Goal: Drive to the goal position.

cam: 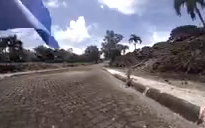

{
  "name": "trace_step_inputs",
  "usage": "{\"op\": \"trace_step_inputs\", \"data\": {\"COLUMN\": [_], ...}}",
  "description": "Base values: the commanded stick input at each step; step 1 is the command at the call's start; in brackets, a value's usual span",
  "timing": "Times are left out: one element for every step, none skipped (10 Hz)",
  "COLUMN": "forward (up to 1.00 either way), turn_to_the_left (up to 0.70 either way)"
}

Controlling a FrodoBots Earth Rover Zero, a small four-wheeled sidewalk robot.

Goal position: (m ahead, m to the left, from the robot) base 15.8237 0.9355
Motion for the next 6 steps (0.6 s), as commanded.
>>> {"op": "trace_step_inputs", "data": {"forward": [0.70, 0.70, 0.70, 0.70, 0.70, 0.70], "turn_to_the_left": [0.00, 0.00, 0.00, 0.00, 0.00, 0.01]}}
